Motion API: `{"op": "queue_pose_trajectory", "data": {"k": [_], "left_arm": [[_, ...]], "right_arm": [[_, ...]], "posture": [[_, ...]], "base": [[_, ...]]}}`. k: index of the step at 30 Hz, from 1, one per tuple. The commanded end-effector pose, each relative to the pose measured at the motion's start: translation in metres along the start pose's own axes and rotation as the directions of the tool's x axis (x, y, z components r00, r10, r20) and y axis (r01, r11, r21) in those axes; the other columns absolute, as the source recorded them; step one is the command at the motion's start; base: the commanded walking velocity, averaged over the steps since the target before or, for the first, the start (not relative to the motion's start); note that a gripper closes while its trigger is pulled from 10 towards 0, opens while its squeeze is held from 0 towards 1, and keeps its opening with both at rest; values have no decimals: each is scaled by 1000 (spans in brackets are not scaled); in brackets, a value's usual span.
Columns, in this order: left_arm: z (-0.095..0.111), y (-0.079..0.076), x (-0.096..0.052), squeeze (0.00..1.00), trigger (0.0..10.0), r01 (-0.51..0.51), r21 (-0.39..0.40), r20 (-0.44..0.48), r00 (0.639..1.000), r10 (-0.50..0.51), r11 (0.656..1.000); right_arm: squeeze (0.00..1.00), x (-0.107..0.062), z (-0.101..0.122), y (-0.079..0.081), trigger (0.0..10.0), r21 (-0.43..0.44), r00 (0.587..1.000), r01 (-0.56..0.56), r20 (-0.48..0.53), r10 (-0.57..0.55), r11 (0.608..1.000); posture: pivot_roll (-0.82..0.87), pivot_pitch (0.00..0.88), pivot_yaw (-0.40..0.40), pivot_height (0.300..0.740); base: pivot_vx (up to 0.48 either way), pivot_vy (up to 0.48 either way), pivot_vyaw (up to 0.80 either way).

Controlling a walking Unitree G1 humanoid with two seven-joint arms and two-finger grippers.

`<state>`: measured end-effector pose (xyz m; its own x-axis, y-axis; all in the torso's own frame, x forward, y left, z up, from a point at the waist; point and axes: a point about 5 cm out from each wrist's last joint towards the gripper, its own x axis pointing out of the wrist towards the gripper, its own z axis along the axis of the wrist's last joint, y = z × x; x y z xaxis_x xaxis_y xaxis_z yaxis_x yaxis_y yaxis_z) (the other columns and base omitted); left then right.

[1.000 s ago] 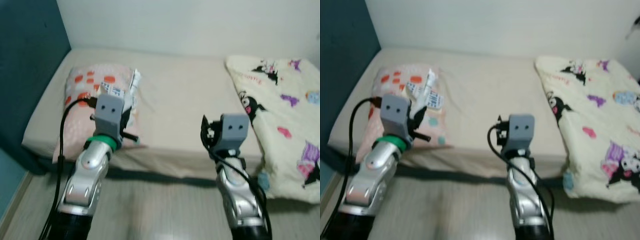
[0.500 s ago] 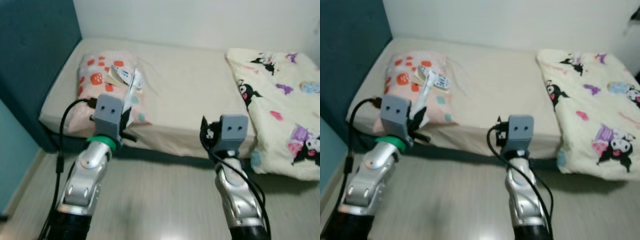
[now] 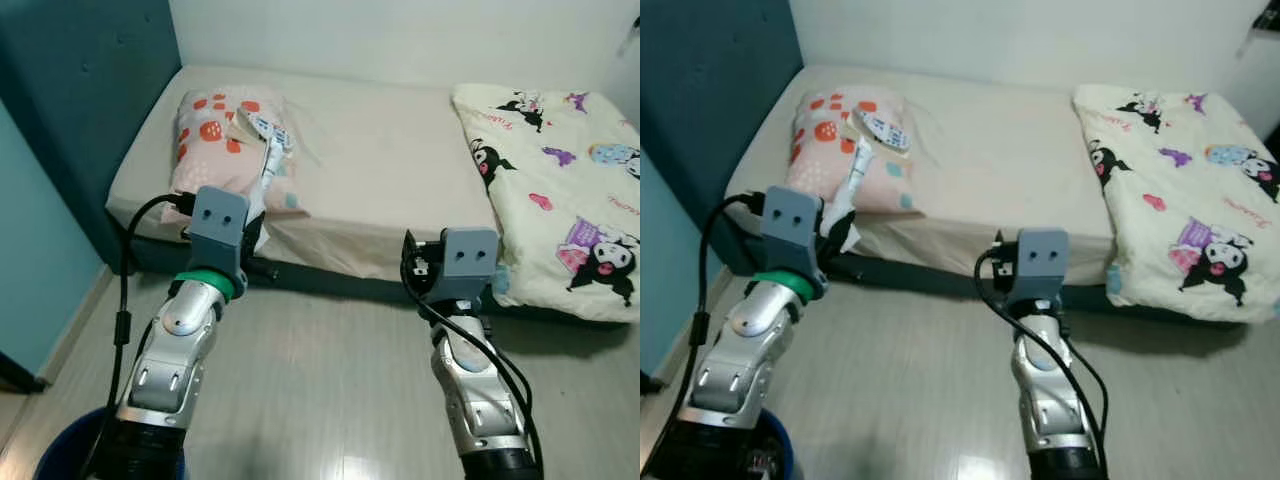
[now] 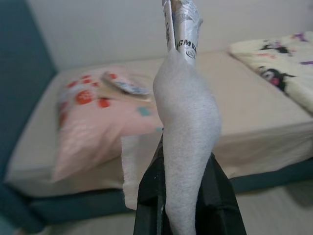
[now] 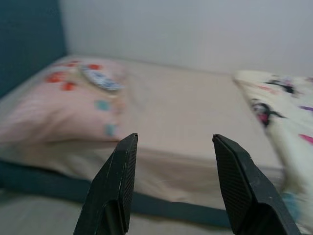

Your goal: Clean up the room

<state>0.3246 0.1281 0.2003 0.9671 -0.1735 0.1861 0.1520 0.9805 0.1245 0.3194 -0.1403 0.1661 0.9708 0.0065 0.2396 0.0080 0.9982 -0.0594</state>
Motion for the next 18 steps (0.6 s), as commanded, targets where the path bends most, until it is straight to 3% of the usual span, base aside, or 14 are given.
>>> {"op": "queue_pose_trajectory", "data": {"k": [1,8,11,18], "left_arm": [[-6,-1,-2,0,10000,1,-11,-19,1000,-2,1000],[-6,-2,-1,0,10000,3,-11,-21,1000,-4,1000],[-7,-2,-1,0,10000,5,-14,-25,1000,-5,1000],[-7,-3,0,0,10000,4,-13,-34,999,-5,1000]], "right_arm": [[0,-1,-2,1,10000,-12,1000,-13,-9,13,1000],[0,-2,-3,3,10000,-23,1000,-28,-10,27,999],[0,-2,-3,4,10000,-30,999,-40,-13,40,999],[0,-3,-4,7,10000,-50,998,-68,-19,67,996]], "posture": [[-59,48,45,721],[-59,47,46,721],[-58,46,45,721],[-58,45,45,721]], "base": [[-322,0,0],[-311,0,0],[0,0,0],[0,0,684]]}}
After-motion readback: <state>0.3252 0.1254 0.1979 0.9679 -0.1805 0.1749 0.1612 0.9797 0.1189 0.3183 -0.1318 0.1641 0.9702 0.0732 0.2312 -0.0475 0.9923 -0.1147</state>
